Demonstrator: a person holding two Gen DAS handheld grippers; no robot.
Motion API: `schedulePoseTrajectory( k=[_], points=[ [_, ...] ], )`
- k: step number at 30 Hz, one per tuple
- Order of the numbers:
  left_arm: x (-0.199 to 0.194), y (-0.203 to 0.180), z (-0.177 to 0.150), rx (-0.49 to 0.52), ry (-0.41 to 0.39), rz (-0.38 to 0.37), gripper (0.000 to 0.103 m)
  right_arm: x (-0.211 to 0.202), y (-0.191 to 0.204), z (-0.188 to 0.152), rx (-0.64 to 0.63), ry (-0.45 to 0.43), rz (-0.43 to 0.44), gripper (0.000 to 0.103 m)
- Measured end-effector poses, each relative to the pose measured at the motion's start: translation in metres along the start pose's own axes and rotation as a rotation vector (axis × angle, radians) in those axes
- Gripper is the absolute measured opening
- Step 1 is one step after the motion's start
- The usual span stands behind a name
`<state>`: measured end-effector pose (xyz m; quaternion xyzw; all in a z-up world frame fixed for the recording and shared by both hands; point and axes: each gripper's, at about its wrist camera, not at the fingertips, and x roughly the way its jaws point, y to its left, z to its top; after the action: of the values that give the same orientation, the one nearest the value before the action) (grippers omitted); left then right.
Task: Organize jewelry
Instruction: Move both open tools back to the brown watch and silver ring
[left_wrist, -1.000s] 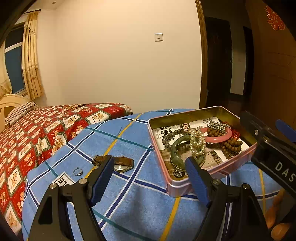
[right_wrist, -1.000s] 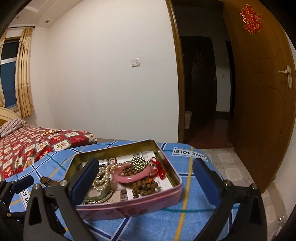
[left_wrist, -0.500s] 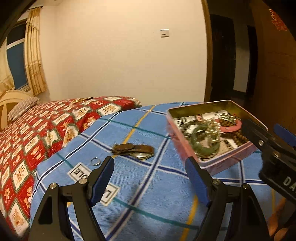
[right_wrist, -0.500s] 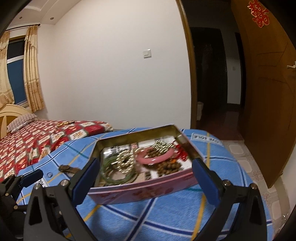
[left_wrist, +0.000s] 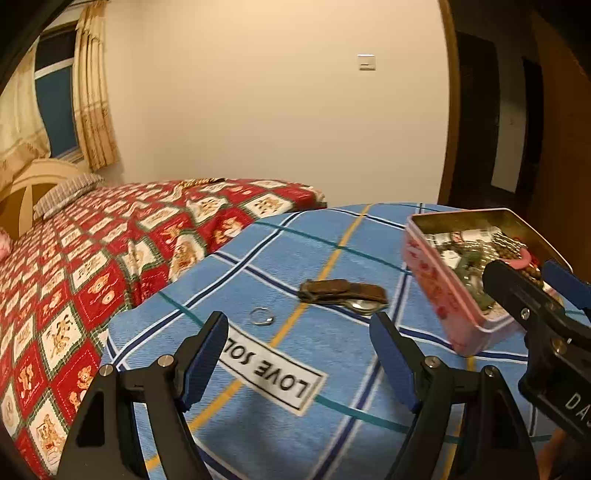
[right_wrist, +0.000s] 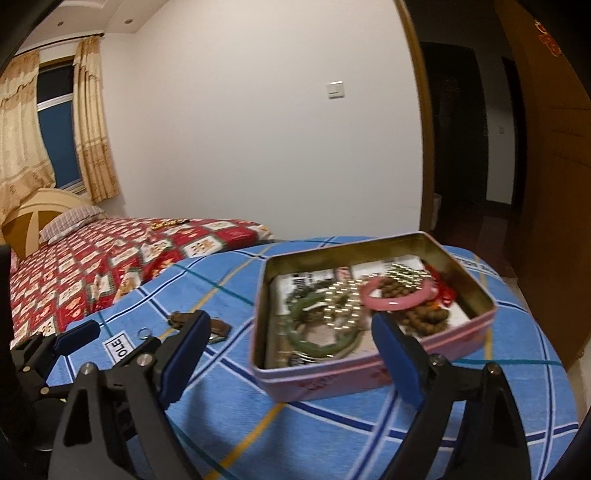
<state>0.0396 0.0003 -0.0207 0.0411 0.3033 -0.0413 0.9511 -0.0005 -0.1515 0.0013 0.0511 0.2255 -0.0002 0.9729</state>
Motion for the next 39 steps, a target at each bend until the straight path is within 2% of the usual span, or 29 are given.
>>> schedulePoseTrajectory(
  k=[7,9,12,14,19,22,25,30,39],
  points=[
    [0.009,0.028,0.004,-0.035,0.013,0.043,0.079,0.016,0.021,0.002,-0.035,0.028,0.050,0.081],
    [0.013,0.041,0.005,-0.062,0.022,0.063,0.079,0.022,0.027,0.003,-0.049,0.047,0.070,0.074],
    [0.018,0.066,0.005,-0.159,0.044,0.091,0.079,0.033,0.035,0.004,-0.070,0.088,0.115,0.065],
    [0.021,0.079,0.004,-0.210,0.062,0.121,0.079,0.041,0.040,0.004,-0.082,0.120,0.147,0.063],
    [0.027,0.093,0.003,-0.263,0.087,0.160,0.079,0.065,0.058,0.006,-0.159,0.195,0.201,0.061],
    [0.030,0.099,0.002,-0.293,0.101,0.172,0.079,0.080,0.068,0.006,-0.221,0.243,0.212,0.055],
    [0.036,0.099,0.003,-0.286,0.123,0.163,0.079,0.097,0.074,0.005,-0.267,0.303,0.202,0.055],
    [0.042,0.088,0.002,-0.231,0.156,0.140,0.079,0.109,0.084,0.003,-0.378,0.334,0.140,0.056],
    [0.046,0.084,0.002,-0.215,0.182,0.138,0.079,0.104,0.076,0.006,-0.359,0.319,0.219,0.055]
  ],
)
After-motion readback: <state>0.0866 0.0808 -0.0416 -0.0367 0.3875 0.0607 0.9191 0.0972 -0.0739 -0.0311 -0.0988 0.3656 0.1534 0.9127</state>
